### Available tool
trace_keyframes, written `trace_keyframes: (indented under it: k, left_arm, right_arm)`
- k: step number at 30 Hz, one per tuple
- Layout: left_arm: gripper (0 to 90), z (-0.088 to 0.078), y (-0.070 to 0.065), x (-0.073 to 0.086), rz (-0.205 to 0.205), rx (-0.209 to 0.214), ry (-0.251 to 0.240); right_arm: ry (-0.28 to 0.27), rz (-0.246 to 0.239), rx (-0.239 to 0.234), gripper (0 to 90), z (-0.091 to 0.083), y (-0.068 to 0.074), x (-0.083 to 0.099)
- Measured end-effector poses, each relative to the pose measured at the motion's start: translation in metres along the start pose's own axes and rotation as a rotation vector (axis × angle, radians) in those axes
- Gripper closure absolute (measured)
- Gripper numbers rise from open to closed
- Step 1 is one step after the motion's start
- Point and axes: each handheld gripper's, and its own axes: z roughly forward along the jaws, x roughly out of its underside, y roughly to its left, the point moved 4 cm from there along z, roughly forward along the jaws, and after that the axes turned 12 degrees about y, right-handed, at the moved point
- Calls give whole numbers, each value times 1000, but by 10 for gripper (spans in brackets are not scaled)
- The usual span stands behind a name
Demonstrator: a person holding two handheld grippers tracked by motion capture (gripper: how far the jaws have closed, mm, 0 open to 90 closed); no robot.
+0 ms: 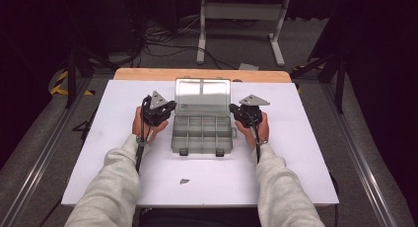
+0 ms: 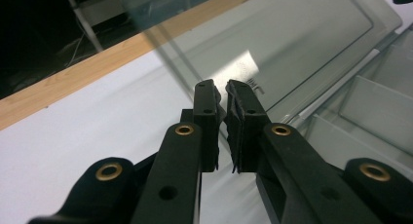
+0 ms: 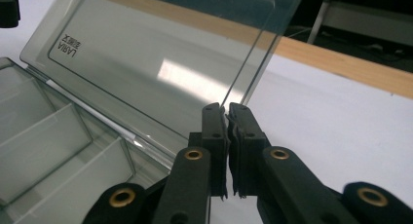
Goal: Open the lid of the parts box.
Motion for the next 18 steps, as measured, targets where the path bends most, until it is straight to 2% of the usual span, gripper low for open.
trace_keyframes:
  k: [2,3,6,10,13,15,18]
  left_arm:
    - [837,0,-2,0,15,13,11]
    - [837,0,-3,0,18,12,15]
    - [832,-4,-4,-2,25,14,1]
    - [820,-13,-9,-5,39,35,-22]
    - [803,-24,-13,-8,60,32,-43]
    - [786,-32,-16,-10,73,39,-66]
    - [766,-40,-19,-10,85,44,-81]
  right_arm:
    - [-12,9,-3,836,-2,0,0]
    - [-36,16,-20,831,-6,1,-1]
    - [-59,14,-39,815,-13,4,-3]
    - [-72,-14,-41,800,-22,8,-1]
    - [-83,-35,-55,770,-30,11,0]
    - [-77,-77,-59,754,-34,15,0]
    - [-79,-93,-68,707,-40,17,-1]
